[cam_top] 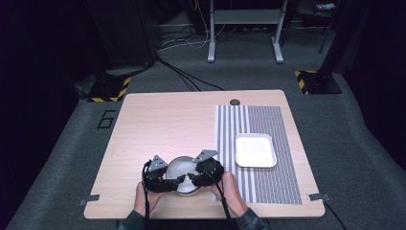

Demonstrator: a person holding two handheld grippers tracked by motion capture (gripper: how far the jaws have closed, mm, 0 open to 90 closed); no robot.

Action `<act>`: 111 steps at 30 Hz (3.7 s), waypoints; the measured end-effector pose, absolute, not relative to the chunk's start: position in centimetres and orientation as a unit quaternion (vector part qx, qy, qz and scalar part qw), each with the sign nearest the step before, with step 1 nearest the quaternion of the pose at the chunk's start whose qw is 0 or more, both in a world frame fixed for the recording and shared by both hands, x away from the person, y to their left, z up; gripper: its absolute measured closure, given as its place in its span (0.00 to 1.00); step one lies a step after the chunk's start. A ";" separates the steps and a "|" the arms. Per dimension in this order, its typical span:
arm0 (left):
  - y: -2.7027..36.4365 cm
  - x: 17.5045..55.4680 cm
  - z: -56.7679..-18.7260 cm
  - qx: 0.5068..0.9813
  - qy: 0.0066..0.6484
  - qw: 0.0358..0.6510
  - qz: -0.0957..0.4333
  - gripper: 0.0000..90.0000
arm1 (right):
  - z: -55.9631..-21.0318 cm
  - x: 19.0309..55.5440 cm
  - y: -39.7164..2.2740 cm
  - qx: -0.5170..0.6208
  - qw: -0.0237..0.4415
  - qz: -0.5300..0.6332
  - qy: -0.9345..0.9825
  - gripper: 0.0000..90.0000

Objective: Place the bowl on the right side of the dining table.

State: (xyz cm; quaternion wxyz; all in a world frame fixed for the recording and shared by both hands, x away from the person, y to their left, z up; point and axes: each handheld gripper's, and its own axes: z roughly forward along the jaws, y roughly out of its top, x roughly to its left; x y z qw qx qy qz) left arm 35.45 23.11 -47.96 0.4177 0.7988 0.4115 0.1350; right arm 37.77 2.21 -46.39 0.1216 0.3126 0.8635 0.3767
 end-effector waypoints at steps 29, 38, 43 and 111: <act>22.7 34.1 -45.6 0.784 0.400 0.404 0.251 0.79 | -44.3 36.4 2.3 0.311 0.223 0.378 0.843 0.83; 22.3 33.8 -45.2 0.783 0.391 0.396 0.277 0.84 | -44.2 36.1 2.6 0.299 0.251 0.381 0.838 0.88; 22.2 33.7 -45.2 0.781 0.390 0.398 0.282 0.85 | -44.1 36.0 2.7 0.294 0.262 0.385 0.835 0.90; 17.2 34.2 -40.1 0.779 0.304 0.455 0.305 0.90 | -40.0 34.1 -3.1 0.301 0.351 0.439 0.770 0.91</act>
